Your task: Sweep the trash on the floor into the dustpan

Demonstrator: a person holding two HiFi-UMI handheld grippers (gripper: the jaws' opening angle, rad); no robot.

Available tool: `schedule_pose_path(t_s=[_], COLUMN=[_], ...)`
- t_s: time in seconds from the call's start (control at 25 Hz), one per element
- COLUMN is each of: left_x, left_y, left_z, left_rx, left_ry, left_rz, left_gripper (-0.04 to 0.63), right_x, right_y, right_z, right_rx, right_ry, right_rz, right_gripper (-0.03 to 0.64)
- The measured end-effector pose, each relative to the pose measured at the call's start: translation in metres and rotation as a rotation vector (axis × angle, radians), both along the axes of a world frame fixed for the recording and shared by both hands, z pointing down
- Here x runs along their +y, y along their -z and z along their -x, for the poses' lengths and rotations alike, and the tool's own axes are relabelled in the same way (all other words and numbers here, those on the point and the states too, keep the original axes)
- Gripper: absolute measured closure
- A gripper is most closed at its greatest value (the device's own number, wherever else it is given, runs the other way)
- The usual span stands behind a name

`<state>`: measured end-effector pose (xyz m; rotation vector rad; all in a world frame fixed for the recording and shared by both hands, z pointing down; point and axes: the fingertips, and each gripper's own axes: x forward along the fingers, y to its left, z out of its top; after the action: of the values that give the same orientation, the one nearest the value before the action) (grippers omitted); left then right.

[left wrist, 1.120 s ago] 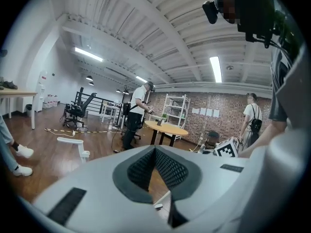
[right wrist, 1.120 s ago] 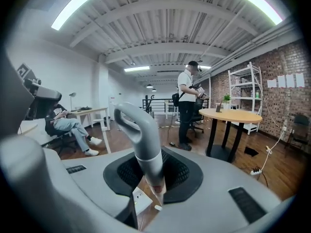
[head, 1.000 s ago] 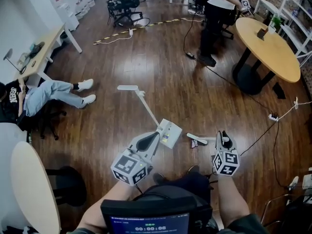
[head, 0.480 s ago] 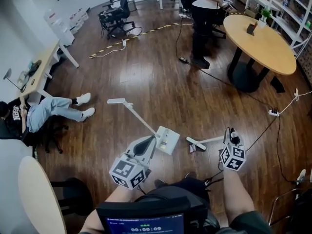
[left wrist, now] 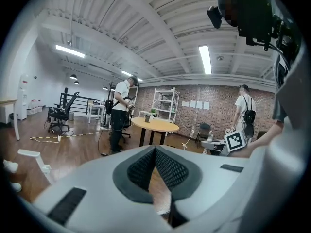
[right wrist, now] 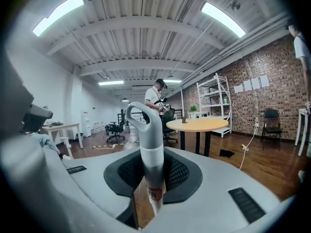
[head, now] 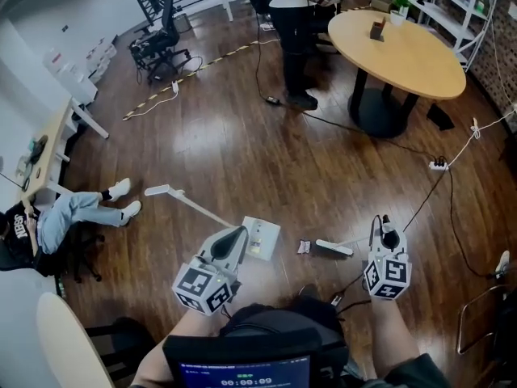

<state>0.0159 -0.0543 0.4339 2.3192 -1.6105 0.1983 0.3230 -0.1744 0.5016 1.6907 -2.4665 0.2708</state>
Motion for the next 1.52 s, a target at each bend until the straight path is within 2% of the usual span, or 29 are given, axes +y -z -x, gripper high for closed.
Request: schedule_pose_path(t_s=[0.08, 0.16, 0.44, 0.52, 0.64, 0.8, 1.04, 1.28, 1.44, 1.52], left_x=[-0.011, -0.021, -0.052, -0.06, -0.065, -0.064, -0.054, -0.049, -0.041, -0.038], left_y=[-0.008, -0.014, -0.04, -0.053, -0.069, -0.08, -0.088, -0.087, -0.09, -0.091], left_z=[-0.014, -0.025, -0.047, -0.047, -0.035, 0.014, 0.102, 0.201, 0.251, 0.275], left_rx=[0.001, 0.006, 0.009, 0.004, -0.001, 0.041, 0.078, 0.094, 0.106, 0.112], left_ry=[-0.008, -0.019, -0.121, -0.165, -0.239, -0.269, -0.322, -0.34, -0.373, -0.362], left_rz=[0.006, 0.008, 0.048, 0.049, 0.041, 0.062, 0.057, 0.043, 0.025, 0.026], left_gripper=[0.579, 0.579, 0.58, 0.58, 0.579, 0.58, 0.58, 0.58, 0.58, 0.579], right_x=[0.004, 0.007, 0.012, 0.017, 0.028, 0.039, 0.053, 0.063, 0.058, 0.055], right_y=[-0.004, -0.01, -0.04, -0.052, -0.066, -0.066, -0.073, -0.089, -0.095, -0.097], right_z=[-0.016, -0.04, -0.144, -0.157, -0.144, -0.089, 0.025, 0.173, 0.268, 0.312], right_rx=[0.024, 0.047, 0.045, 0.04, 0.058, 0.074, 0.075, 0.078, 0.099, 0.105], right_ry=[0.009, -0.035, -0.401, -0.485, -0.562, -0.62, -0.654, -0.608, -0.522, -0.48], right_rz=[-0.003, 0.003, 0.052, 0.061, 0.069, 0.105, 0.153, 0.266, 0.311, 0.335], right_gripper=[0.532, 0.532, 0.534, 0.532, 0.532, 0.532, 0.528, 0.526, 0.526, 0.524])
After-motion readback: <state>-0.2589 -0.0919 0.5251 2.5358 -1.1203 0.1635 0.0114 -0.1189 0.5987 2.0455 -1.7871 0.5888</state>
